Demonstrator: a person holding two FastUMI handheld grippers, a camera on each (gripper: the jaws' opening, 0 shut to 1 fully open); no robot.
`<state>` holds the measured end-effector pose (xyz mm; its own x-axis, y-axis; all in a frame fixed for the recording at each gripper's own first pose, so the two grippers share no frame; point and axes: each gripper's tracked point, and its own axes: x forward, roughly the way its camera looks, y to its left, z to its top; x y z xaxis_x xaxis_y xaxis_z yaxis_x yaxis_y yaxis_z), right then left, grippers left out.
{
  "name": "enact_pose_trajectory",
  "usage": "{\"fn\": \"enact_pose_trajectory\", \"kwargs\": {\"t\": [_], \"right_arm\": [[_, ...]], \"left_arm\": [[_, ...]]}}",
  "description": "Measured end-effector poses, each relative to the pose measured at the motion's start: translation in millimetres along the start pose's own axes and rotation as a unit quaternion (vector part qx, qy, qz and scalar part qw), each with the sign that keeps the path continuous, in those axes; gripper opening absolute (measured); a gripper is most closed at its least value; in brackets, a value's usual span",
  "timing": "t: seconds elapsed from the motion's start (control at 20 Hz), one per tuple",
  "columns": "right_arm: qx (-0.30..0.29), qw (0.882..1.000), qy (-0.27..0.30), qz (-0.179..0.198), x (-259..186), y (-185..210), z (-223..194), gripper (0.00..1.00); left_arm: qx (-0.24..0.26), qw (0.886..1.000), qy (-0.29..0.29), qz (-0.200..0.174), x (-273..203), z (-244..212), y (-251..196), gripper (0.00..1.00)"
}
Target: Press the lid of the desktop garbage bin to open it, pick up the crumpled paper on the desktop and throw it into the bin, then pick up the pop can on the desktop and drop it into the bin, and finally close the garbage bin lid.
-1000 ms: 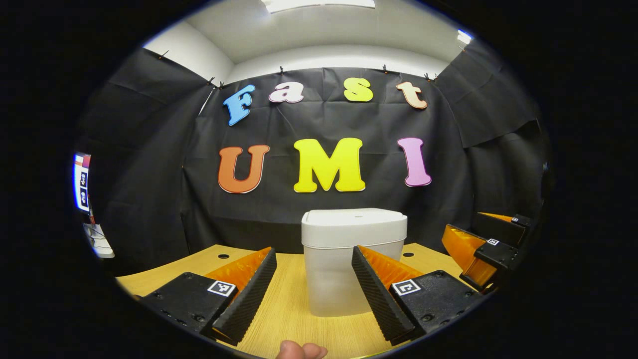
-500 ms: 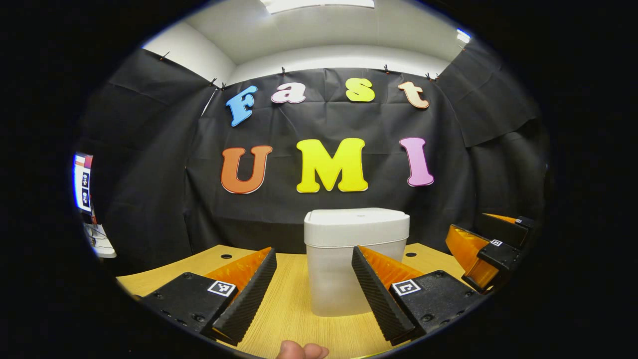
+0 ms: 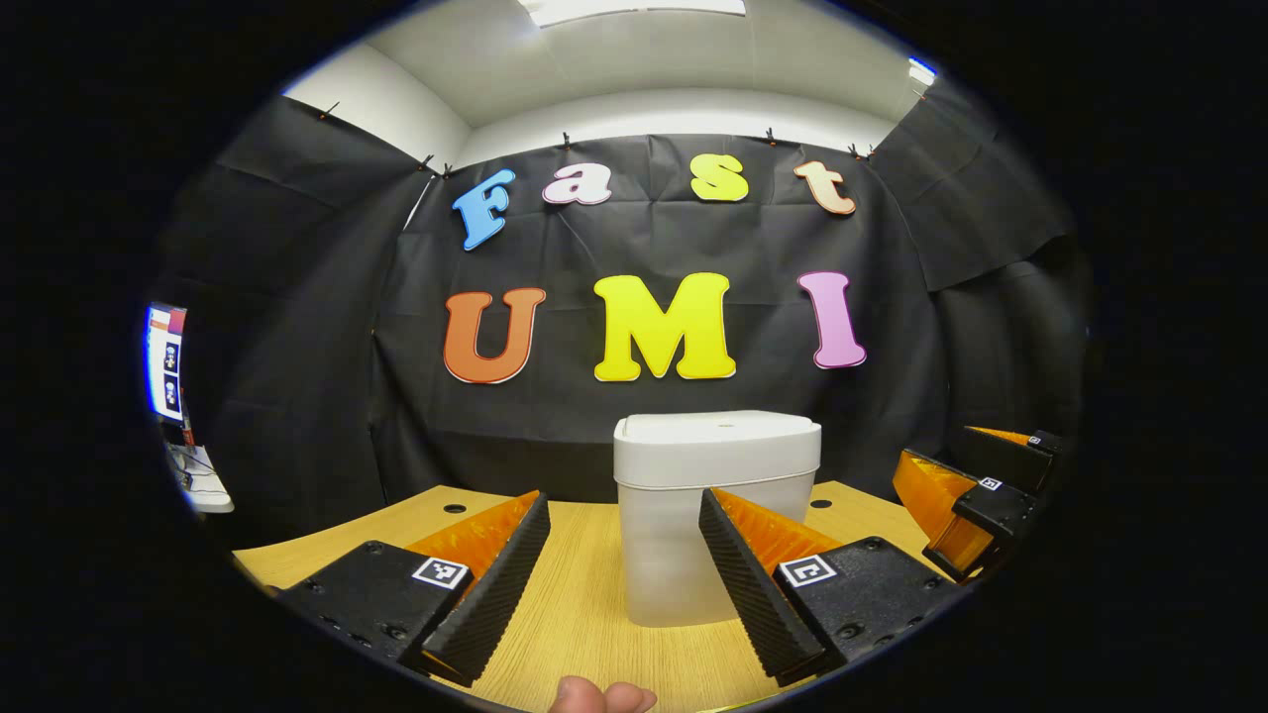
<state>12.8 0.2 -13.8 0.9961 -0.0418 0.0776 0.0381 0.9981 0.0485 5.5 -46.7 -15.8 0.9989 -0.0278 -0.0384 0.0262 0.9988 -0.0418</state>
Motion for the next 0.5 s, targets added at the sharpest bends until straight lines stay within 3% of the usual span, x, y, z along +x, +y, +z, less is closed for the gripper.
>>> {"fn": "enact_pose_trajectory", "kwargs": {"t": [0.5], "right_arm": [[-0.003,1.0,0.002,0.002,-8.3,8.6,3.5,0.96]], "left_arm": [[0.006,1.0,-0.004,-0.006,-6.6,3.8,-1.9,0.98]]}}
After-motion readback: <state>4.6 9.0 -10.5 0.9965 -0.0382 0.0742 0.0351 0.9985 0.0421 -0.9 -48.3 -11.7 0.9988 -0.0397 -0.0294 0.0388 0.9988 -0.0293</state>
